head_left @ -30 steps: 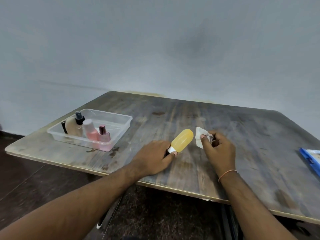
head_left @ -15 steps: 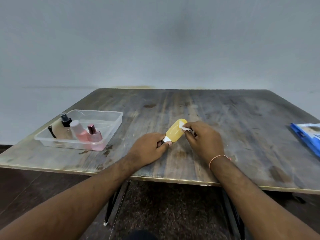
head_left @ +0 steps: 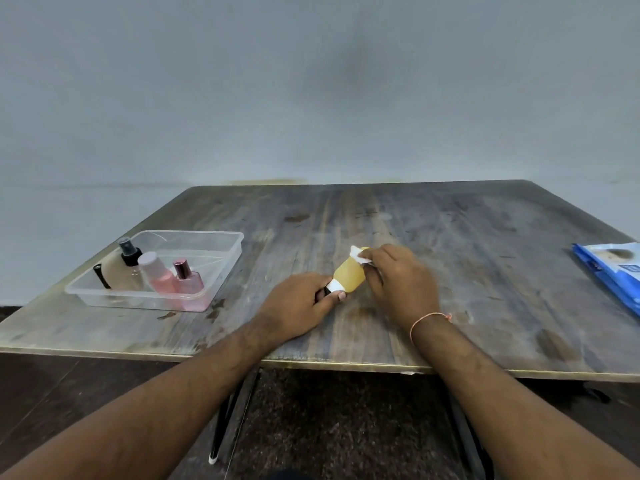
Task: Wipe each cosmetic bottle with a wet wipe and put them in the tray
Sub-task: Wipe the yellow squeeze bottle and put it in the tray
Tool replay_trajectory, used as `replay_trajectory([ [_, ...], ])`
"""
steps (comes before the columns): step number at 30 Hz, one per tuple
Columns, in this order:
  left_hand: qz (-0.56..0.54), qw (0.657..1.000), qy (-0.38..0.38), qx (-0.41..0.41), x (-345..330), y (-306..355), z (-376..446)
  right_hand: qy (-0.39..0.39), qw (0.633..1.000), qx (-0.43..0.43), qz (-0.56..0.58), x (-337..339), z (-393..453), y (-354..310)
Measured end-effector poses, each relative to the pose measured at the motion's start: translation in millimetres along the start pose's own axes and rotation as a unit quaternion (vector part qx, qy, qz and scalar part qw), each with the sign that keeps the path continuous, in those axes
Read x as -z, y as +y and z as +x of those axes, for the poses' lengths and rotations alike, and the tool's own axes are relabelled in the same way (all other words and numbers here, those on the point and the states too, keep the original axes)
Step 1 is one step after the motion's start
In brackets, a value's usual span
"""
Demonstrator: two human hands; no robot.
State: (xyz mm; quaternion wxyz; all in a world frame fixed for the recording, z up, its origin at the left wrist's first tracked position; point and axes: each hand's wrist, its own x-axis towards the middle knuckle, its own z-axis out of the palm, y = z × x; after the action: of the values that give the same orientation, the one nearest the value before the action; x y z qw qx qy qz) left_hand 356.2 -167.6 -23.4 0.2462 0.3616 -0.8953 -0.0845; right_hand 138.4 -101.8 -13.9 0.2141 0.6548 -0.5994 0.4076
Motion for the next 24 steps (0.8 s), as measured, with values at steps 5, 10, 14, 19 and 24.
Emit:
replay_trajectory([
  [5, 0.006, 1.000, -0.004, 0.001, 0, 0, -1, -0.012, 0.999, -0.032, 0.007, 1, 2, 2],
  [10, -0.017, 1.000, 0.012, 0.003, -1, -1, -1, -0.082, 0.990, 0.104, 0.057, 1, -2, -10],
  [14, -0.016, 1.000, 0.018, 0.008, -1, 0, 0, -0.082, 0.985, 0.148, 0.043, 2, -3, -13],
  [19, -0.011, 1.000, 0.007, -0.003, 0, 0, -1, -0.030, 0.998, 0.051, 0.019, -2, -2, -5],
  [24, -0.013, 1.000, 0.002, -0.010, 1, 0, -1, 0.017, 0.999, -0.029, 0.002, 4, 2, -3],
])
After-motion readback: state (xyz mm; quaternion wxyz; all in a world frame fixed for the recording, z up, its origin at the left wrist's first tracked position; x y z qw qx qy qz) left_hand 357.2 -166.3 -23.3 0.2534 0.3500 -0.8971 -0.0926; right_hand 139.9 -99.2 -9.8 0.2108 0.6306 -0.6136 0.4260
